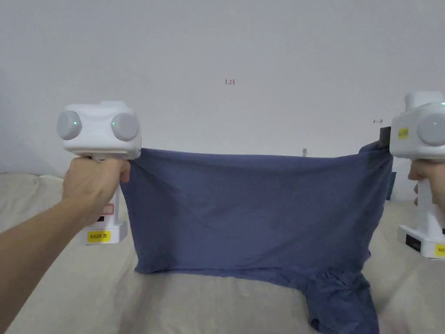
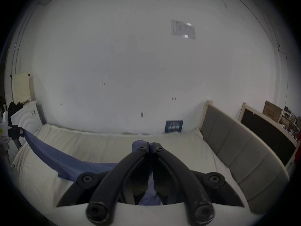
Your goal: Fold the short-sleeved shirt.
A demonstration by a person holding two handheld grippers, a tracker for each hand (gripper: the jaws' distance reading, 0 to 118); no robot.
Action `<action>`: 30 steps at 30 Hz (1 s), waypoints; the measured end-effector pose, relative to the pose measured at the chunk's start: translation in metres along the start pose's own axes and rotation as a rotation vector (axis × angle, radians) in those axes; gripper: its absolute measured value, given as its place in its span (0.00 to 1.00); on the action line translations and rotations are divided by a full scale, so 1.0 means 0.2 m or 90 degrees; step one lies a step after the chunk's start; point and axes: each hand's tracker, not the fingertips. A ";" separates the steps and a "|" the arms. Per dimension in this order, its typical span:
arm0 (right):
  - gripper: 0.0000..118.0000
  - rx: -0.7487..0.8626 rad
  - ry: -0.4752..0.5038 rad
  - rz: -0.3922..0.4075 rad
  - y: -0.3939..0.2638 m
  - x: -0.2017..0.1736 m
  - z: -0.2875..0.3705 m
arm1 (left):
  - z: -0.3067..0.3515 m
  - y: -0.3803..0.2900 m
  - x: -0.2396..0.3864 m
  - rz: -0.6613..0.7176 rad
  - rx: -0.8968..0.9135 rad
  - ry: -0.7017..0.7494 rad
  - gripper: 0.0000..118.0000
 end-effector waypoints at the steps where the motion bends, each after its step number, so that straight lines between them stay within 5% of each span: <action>1: 0.02 -0.013 0.002 0.002 -0.08 0.01 0.01 | 0.00 -0.07 -0.01 0.006 -0.008 -0.007 0.00; 8: 0.02 -0.099 0.031 -0.016 -0.61 0.13 0.35 | 0.26 -0.58 -0.09 -0.052 -0.075 -0.043 0.00; 13: 0.02 -0.182 0.036 0.022 -1.05 0.20 0.65 | 0.53 -1.03 -0.23 -0.063 -0.155 -0.062 0.00; 16: 0.02 -0.218 0.046 -0.006 -1.30 0.25 0.83 | 0.69 -1.30 -0.32 -0.083 -0.195 -0.069 0.00; 30: 0.02 -0.374 0.059 -0.046 -2.05 0.48 1.39 | 1.18 -2.05 -0.68 -0.029 -0.337 -0.108 0.00</action>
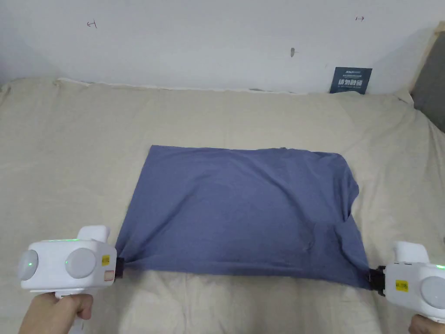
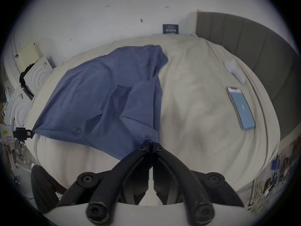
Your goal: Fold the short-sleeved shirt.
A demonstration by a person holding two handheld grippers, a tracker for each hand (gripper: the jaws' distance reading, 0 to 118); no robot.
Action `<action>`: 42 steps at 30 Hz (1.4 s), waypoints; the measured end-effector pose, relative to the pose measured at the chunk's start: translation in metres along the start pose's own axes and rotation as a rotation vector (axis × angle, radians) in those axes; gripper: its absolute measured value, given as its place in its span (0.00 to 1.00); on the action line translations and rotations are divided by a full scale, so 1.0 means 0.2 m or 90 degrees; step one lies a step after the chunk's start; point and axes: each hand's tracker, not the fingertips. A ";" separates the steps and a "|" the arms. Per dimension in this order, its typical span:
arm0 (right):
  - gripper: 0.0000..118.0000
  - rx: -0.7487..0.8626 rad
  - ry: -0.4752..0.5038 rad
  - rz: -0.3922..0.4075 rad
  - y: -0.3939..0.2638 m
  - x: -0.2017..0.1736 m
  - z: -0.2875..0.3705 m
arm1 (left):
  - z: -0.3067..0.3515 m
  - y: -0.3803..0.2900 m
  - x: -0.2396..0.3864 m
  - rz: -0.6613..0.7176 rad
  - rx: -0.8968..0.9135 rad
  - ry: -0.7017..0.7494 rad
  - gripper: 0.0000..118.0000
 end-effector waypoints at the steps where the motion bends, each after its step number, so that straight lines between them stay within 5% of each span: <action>1: 0.02 -0.004 -0.003 -0.005 -0.03 0.02 0.01 | 0.02 -0.03 -0.01 0.005 -0.003 -0.007 0.00; 9: 0.01 -0.027 -0.021 -0.030 -0.22 0.17 0.10 | 0.13 -0.17 -0.02 -0.005 -0.009 -0.027 0.00; 12: 0.01 -0.017 -0.017 -0.083 -0.24 0.25 0.12 | 0.12 -0.18 -0.01 -0.026 0.008 -0.024 0.00; 16: 0.01 -0.003 -0.021 -0.074 -0.24 0.26 0.16 | 0.10 -0.16 -0.04 0.002 0.004 -0.036 0.00; 17: 0.05 0.003 -0.021 -0.072 -0.24 0.24 0.16 | 0.10 -0.16 -0.05 0.006 0.008 -0.045 0.09; 18: 0.26 0.013 -0.038 -0.060 -0.23 0.22 0.18 | 0.11 -0.16 -0.04 0.007 0.016 -0.044 0.39; 19: 0.63 0.030 -0.034 -0.051 -0.23 0.20 0.19 | 0.11 -0.16 -0.04 0.007 0.030 -0.016 0.80; 20: 0.97 0.036 -0.021 -0.053 -0.22 0.18 0.20 | 0.10 -0.17 -0.05 0.007 0.022 -0.012 0.98; 27: 1.00 0.044 0.081 -0.034 -0.16 -0.01 0.32 | 0.06 -0.06 -0.26 0.074 -0.001 0.004 0.89; 28: 0.99 0.043 0.078 -0.032 -0.16 -0.04 0.33 | 0.16 -0.14 -0.23 0.087 0.005 -0.004 0.70; 29: 0.80 0.038 0.088 -0.030 -0.15 -0.05 0.34 | 0.21 -0.17 -0.23 0.094 0.008 -0.021 0.09; 31: 0.01 0.026 0.102 -0.028 -0.17 -0.11 0.38 | 0.20 -0.14 -0.24 0.080 -0.003 -0.049 0.00; 34: 0.00 0.043 0.041 -0.017 -0.15 -0.14 0.37 | 0.14 -0.18 -0.16 0.078 -0.026 -0.037 0.00; 36: 0.00 0.014 0.083 -0.036 -0.12 -0.13 0.35 | 0.17 -0.22 -0.18 0.104 -0.023 -0.098 0.00; 37: 0.00 0.010 0.086 -0.039 -0.11 -0.13 0.35 | 0.15 -0.23 -0.16 0.096 -0.030 -0.103 0.01; 39: 0.00 0.001 0.084 -0.037 -0.12 -0.14 0.34 | 0.09 -0.22 -0.11 0.072 -0.044 -0.098 0.77; 40: 0.00 -0.001 0.084 -0.038 -0.11 -0.13 0.34 | 0.04 -0.22 -0.08 0.047 -0.071 -0.098 1.00; 42: 0.00 -0.007 0.083 -0.033 -0.13 -0.14 0.33 | 0.17 -0.16 -0.18 0.051 -0.054 -0.087 0.95</action>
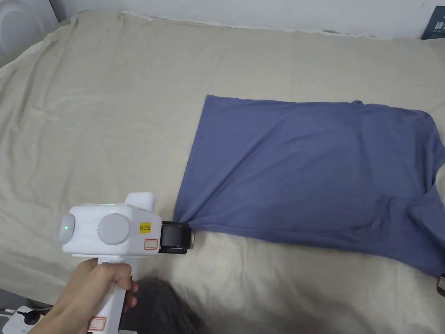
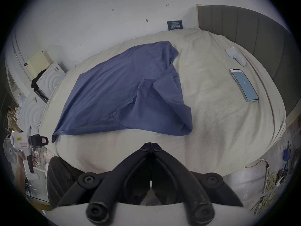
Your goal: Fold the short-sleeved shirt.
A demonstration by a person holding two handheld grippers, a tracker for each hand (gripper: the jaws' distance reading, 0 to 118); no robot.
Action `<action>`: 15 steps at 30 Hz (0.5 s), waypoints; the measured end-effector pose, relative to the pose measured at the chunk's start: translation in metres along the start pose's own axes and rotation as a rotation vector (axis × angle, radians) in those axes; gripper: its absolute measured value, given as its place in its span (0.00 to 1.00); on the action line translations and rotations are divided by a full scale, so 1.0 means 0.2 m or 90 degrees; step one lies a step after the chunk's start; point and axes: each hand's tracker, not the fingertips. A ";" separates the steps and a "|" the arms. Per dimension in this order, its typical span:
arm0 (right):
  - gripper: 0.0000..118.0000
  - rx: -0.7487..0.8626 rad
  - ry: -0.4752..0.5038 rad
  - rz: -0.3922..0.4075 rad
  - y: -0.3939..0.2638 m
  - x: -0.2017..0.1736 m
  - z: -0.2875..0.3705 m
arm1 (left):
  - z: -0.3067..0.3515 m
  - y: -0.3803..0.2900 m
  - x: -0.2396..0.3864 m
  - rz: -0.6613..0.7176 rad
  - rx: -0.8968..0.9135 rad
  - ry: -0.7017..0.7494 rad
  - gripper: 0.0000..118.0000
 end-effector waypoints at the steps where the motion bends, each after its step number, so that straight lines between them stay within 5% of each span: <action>1: 0.00 -0.001 -0.005 0.002 0.00 0.00 0.00 | 0.02 0.03 -0.01 0.006 -0.004 0.002 0.95; 4: 0.00 -0.009 -0.013 0.009 -0.01 0.01 -0.03 | -0.27 0.01 0.00 0.028 -0.004 -0.002 0.88; 5: 0.00 -0.010 -0.020 0.015 -0.01 0.02 -0.04 | -0.29 0.02 0.00 0.022 0.000 0.032 0.55; 6: 0.00 -0.009 -0.028 0.020 0.01 0.03 -0.04 | -0.23 0.01 0.07 -0.002 -0.001 0.041 0.01; 11: 0.01 0.006 -0.063 0.037 0.05 0.06 -0.06 | -0.20 0.04 0.08 0.001 0.004 0.023 0.00; 12: 0.14 0.011 -0.069 0.042 0.05 0.08 -0.09 | -0.20 0.05 0.08 0.001 0.003 0.022 0.00; 14: 0.89 0.018 -0.081 0.045 0.09 0.09 -0.11 | -0.18 0.07 0.08 0.016 0.006 0.013 0.00; 15: 1.00 0.018 -0.082 0.043 0.10 0.10 -0.14 | -0.17 0.07 0.08 0.018 0.007 0.010 0.00</action>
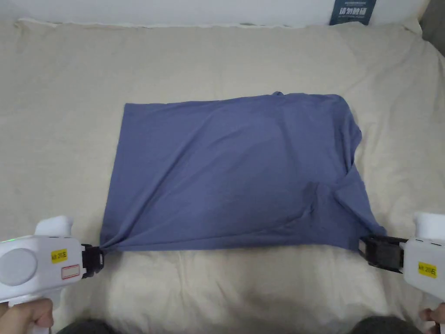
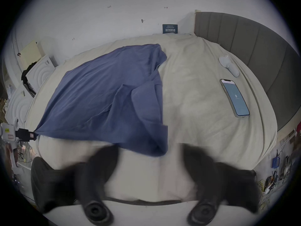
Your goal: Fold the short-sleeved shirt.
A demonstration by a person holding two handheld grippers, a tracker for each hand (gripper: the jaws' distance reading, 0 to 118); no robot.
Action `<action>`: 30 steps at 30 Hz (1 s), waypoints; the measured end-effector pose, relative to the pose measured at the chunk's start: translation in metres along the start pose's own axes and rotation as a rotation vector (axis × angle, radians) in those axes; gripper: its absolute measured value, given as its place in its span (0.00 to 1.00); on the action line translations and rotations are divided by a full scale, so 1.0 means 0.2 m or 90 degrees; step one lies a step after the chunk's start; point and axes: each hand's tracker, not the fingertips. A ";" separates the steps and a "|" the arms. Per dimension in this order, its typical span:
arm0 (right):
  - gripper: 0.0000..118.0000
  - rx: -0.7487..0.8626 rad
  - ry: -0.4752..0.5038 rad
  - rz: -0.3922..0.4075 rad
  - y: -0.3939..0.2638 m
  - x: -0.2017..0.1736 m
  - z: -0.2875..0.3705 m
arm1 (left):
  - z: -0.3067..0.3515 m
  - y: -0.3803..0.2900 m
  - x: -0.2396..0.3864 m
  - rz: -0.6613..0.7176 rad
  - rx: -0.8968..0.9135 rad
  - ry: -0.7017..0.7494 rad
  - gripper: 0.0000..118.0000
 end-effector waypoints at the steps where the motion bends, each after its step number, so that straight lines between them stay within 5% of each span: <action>1: 1.00 -0.008 0.011 -0.006 0.00 0.04 -0.07 | 0.00 0.00 0.01 0.002 0.001 -0.001 0.00; 7: 0.95 -0.063 0.019 -0.018 0.00 0.10 -0.24 | 0.00 0.02 0.02 0.011 0.000 -0.004 0.00; 9: 0.32 -0.073 0.005 -0.009 -0.03 0.11 -0.27 | -0.02 0.02 0.01 0.015 -0.004 0.000 0.00; 10: 0.13 -0.055 -0.010 -0.014 -0.06 0.11 -0.26 | -0.02 0.02 0.01 0.019 -0.006 -0.001 0.00; 12: 0.03 -0.053 0.020 -0.035 -0.04 0.14 -0.21 | -0.03 0.03 -0.01 0.027 -0.006 -0.004 0.00; 30: 0.02 -0.012 0.036 -0.029 0.20 0.07 0.00 | 0.04 0.30 0.00 0.022 0.042 -0.022 0.00</action>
